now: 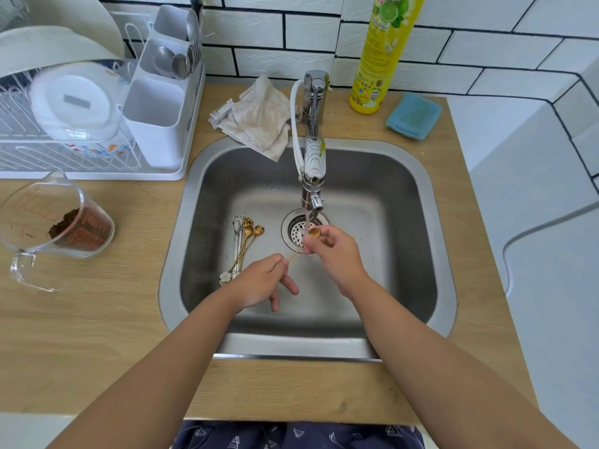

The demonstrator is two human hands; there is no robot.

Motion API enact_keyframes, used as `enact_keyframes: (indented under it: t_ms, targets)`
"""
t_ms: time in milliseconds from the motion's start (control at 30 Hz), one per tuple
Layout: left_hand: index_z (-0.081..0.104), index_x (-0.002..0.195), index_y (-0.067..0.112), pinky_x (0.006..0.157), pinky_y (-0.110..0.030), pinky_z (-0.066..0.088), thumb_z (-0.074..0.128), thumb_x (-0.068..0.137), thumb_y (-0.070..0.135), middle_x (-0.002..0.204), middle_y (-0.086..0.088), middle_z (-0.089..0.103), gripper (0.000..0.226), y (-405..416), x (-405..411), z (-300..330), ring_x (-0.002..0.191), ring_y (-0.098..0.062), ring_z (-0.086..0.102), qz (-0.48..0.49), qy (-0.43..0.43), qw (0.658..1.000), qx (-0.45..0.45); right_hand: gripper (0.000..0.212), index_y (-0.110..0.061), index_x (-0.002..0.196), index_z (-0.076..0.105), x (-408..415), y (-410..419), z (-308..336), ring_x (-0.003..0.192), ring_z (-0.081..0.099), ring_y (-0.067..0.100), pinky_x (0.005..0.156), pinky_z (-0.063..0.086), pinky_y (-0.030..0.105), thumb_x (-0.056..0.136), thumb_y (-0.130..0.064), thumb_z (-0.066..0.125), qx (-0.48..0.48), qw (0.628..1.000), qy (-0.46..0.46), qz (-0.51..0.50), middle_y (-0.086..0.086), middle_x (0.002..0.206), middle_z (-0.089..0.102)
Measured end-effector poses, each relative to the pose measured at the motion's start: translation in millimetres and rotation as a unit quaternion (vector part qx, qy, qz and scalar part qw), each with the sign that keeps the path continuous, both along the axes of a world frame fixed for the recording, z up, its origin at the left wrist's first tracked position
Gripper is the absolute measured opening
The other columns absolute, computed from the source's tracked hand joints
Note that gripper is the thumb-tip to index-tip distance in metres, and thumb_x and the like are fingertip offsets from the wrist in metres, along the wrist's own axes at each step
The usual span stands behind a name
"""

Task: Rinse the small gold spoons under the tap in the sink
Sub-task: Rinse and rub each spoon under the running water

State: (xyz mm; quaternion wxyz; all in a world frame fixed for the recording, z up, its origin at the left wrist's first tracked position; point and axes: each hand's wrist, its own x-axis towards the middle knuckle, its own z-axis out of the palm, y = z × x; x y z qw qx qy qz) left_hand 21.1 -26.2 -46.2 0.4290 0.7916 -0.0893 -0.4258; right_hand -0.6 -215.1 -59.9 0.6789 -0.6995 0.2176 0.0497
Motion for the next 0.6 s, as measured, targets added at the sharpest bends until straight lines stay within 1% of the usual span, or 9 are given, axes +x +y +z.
enact_keyframes:
  t_ms: [33,100,167,233,300,400,500,533,600]
  targets:
    - [0.047,0.092,0.014,0.078,-0.038,0.047,0.029,0.103,0.039,0.091,0.007,0.078,0.033,-0.2,0.4,-1.2,0.058,-0.018,0.067,0.004,0.010,1.000,0.009,0.014,-0.018,0.093,0.075,0.2,1.8,0.1,0.073,0.076,0.010,0.078,0.055,0.026,0.099,-0.028,0.067,-0.015,1.000,-0.003,-0.009,-0.005,0.077,0.077]
    - [0.048,0.087,0.015,0.073,-0.037,0.042,0.031,0.095,0.039,0.085,0.002,0.078,0.030,0.8,0.4,-3.0,0.060,-0.019,0.067,0.014,0.025,0.999,0.029,0.023,-0.018,0.090,0.074,0.7,5.8,0.6,0.070,0.077,0.012,0.074,0.055,0.022,0.104,-0.028,0.058,-0.026,1.000,-0.006,-0.003,-0.004,0.079,0.078]
    - [0.048,0.086,0.016,0.068,-0.035,0.041,0.030,0.091,0.042,0.079,-0.001,0.077,0.032,3.2,0.2,-4.0,0.054,-0.019,0.064,0.022,0.020,0.998,0.049,0.019,-0.019,0.095,0.073,0.8,9.2,-0.2,0.074,0.078,0.014,0.078,0.057,0.021,0.104,-0.022,0.057,-0.026,0.999,-0.008,0.025,-0.002,0.086,0.079]
    - [0.048,0.087,0.017,0.069,-0.035,0.042,0.028,0.094,0.045,0.078,0.002,0.077,0.036,4.9,0.5,-5.2,0.051,-0.017,0.063,0.013,0.003,0.998,0.064,0.011,-0.019,0.100,0.073,0.3,10.2,-0.6,0.077,0.077,0.013,0.086,0.060,0.027,0.100,-0.016,0.063,-0.023,0.999,-0.008,0.039,0.000,0.089,0.079]
    - [0.047,0.085,0.020,0.071,-0.036,0.043,0.026,0.099,0.046,0.080,0.005,0.077,0.036,3.9,0.2,-6.2,0.052,-0.014,0.064,0.003,-0.006,0.998,0.066,0.006,-0.020,0.097,0.075,0.4,9.2,-0.3,0.075,0.077,0.014,0.090,0.061,0.035,0.096,-0.018,0.069,-0.017,0.999,-0.009,0.029,0.000,0.087,0.080]
    - [0.045,0.082,0.023,0.069,-0.034,0.042,0.028,0.102,0.045,0.080,0.008,0.077,0.035,2.1,0.1,-6.3,0.047,-0.014,0.061,0.001,-0.026,0.997,0.067,0.016,-0.027,0.087,0.076,1.1,9.5,2.0,0.076,0.079,0.018,0.092,0.060,0.040,0.099,-0.028,0.066,-0.018,1.000,-0.005,0.026,0.000,0.085,0.080]
    - [0.045,0.082,0.021,0.070,-0.036,0.047,0.028,0.100,0.043,0.079,0.007,0.076,0.033,3.1,0.2,-5.5,0.043,-0.016,0.056,-0.004,-0.026,0.997,0.076,0.017,-0.027,0.091,0.075,-0.1,11.5,2.2,0.079,0.080,0.019,0.094,0.059,0.037,0.100,-0.020,0.062,-0.010,0.999,0.007,0.044,-0.001,0.087,0.081]
    - [0.046,0.083,0.021,0.071,-0.036,0.048,0.027,0.099,0.043,0.079,0.007,0.076,0.033,3.8,-0.1,-5.0,0.043,-0.015,0.056,-0.005,-0.027,0.996,0.080,0.015,-0.027,0.091,0.075,-0.4,11.7,2.8,0.079,0.080,0.019,0.092,0.059,0.035,0.098,-0.019,0.065,-0.012,0.999,0.007,0.046,0.000,0.087,0.081]
    - [0.047,0.082,0.023,0.067,-0.034,0.047,0.027,0.097,0.044,0.078,0.008,0.076,0.033,4.6,-1.1,-3.6,0.042,-0.012,0.055,-0.008,-0.031,0.996,0.087,0.012,-0.024,0.087,0.076,-0.3,10.5,4.8,0.076,0.080,0.019,0.083,0.061,0.029,0.096,-0.023,0.068,-0.017,0.999,0.003,0.041,0.001,0.085,0.081]
